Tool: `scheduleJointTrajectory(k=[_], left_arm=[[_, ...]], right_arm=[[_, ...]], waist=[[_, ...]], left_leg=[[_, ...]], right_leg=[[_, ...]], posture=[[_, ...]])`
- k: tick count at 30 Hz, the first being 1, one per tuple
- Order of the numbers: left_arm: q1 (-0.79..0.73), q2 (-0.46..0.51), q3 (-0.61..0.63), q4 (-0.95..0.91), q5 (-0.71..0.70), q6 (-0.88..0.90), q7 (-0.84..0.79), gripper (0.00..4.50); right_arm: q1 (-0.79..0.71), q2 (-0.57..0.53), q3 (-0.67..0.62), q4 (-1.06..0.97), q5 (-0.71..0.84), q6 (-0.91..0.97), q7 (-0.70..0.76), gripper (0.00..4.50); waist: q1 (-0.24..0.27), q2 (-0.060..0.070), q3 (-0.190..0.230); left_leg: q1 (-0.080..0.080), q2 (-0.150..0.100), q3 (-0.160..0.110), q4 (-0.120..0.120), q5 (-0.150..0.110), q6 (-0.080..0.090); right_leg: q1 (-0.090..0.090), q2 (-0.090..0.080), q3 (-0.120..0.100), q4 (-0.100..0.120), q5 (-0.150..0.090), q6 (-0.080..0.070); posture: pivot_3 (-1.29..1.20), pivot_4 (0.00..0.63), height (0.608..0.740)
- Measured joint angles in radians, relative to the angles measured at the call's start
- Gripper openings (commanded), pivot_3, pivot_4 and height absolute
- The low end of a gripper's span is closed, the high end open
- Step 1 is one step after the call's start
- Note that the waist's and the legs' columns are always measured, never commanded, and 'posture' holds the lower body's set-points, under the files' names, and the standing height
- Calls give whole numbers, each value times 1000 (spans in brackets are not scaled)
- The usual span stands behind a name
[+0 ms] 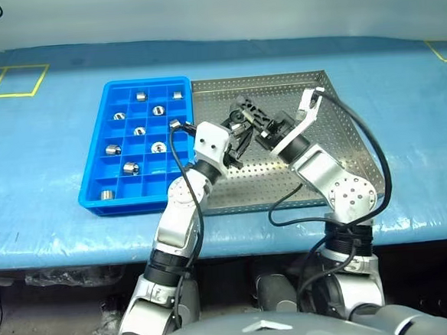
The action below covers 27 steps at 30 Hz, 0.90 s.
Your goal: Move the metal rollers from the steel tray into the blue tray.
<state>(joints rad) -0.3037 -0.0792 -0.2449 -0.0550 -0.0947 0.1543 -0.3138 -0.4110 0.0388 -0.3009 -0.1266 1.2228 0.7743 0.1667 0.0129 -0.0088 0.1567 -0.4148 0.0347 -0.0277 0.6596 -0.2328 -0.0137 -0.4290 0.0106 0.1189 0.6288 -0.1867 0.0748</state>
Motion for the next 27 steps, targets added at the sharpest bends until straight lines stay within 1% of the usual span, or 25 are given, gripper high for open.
scheduleJointTrajectory(k=[5, 9, 10, 12, 13, 14, 17, 20, 24, 27], left_arm=[[17, 6, -6, -1, -7, 37, 10, 1880], [17, 6, -9, -1, -22, 42, 18, 1880], [17, 6, -10, -1, -25, 42, 21, 1880], [18, 6, -5, -1, -35, 40, 30, 1880], [20, 7, 2, -2, -40, 36, 31, 1880], [23, 8, 11, -7, -44, 33, 33, 1880], [55, 19, 46, -56, -46, 27, 44, 1880], [85, 45, 88, -108, -44, 32, 64, 1880], [131, 104, 164, -168, -34, 58, 108, 1880], [191, 125, 182, -216, -33, 111, 124, 1880]], right_arm=[[-39, 27, -65, -4, 103, -81, 20, 1888], [-39, 40, -83, -4, 167, -115, 27, 1888], [-38, 35, -76, -7, 159, -120, 30, 1888], [-32, -50, 8, -21, 34, -115, 31, 1888], [-26, -93, 68, -30, -53, -112, 28, 1888], [-19, -112, 113, -32, -114, -111, 26, 1888], [14, -91, 189, -29, -207, -119, 34, 1888], [-6, -76, 215, -20, -260, -139, 43, 1888], [-22, -99, 228, 25, -342, -153, 53, 1888], [-24, -110, 239, 46, -381, -153, 71, 1888]], waist=[[1, 0, 0], [0, 0, 0], [0, 0, 0], [-1, 0, 0], [-1, 0, 0], [-1, 0, 0], [0, 1, 0], [7, 1, 0], [17, 0, 0], [25, 0, 0]], left_leg=[[0, 0, 0, 0, 0, 0], [0, 0, 0, 0, 0, 0], [0, 0, 0, 0, 0, 0], [0, 0, 1, 0, 0, 0], [1, 0, 1, 0, 0, 0], [1, 0, 1, -1, 0, 0], [1, 1, 1, -3, 0, 0], [1, 1, 0, -3, 0, 0], [1, 0, 0, -3, 0, 0], [0, 0, 0, -3, 0, 0]], right_leg=[[0, 0, 0, 0, 0, 0], [0, 0, 0, 0, 0, 0], [0, 0, 0, 0, 0, 0], [0, 0, 0, 0, -2, -3], [0, 0, 1, 0, -3, -4], [0, 0, 0, 0, -3, -5], [-1, 1, 0, 1, -3, -6], [-1, 1, 0, 1, -3, -6], [0, 0, 0, 0, -3, -6], [-1, 0, 0, 0, -3, -6]], posture=[[160, 150, 740], [156, 150, 740], [153, 150, 740], [152, 150, 740], [163, 150, 740], [168, 150, 740], [182, 150, 740], [221, 150, 740], [250, 150, 740], [267, 150, 740]])
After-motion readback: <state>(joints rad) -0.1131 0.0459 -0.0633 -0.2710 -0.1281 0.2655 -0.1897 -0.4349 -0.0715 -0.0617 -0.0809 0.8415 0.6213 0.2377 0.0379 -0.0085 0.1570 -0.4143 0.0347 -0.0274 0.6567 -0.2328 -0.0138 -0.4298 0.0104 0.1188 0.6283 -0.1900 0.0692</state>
